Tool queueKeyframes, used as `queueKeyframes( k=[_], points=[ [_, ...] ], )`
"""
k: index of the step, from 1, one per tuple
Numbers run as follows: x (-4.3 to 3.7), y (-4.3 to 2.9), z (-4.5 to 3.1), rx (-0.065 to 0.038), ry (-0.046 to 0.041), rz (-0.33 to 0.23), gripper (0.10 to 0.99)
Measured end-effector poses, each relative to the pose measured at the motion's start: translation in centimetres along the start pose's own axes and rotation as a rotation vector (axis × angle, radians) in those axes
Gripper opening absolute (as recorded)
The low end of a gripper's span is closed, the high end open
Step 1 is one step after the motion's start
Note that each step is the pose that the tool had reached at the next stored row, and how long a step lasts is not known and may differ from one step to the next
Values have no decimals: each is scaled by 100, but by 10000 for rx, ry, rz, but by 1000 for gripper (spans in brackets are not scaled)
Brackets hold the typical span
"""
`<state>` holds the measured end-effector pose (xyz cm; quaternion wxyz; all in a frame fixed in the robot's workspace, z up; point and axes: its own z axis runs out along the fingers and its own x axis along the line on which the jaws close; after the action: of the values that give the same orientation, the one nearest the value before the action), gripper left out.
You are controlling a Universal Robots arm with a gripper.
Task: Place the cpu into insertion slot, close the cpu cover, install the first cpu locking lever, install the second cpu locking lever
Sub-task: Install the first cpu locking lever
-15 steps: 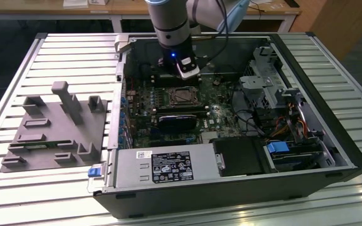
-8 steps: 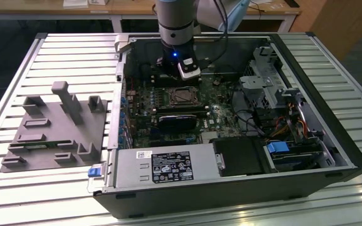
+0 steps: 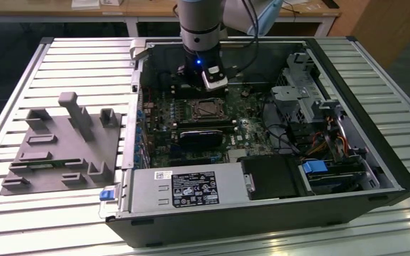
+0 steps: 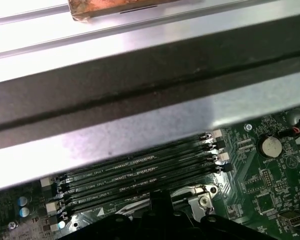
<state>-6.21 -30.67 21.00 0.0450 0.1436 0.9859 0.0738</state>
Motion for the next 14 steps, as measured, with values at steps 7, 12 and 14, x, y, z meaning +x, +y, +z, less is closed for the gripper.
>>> queueKeyframes(
  k=[7,12,14],
  points=[
    [-12,-41,-5,98,-33,-9,106],
    [-18,-59,-8,438,-147,-53,106],
    [-24,-81,-12,513,-169,-62,106]
  ],
)
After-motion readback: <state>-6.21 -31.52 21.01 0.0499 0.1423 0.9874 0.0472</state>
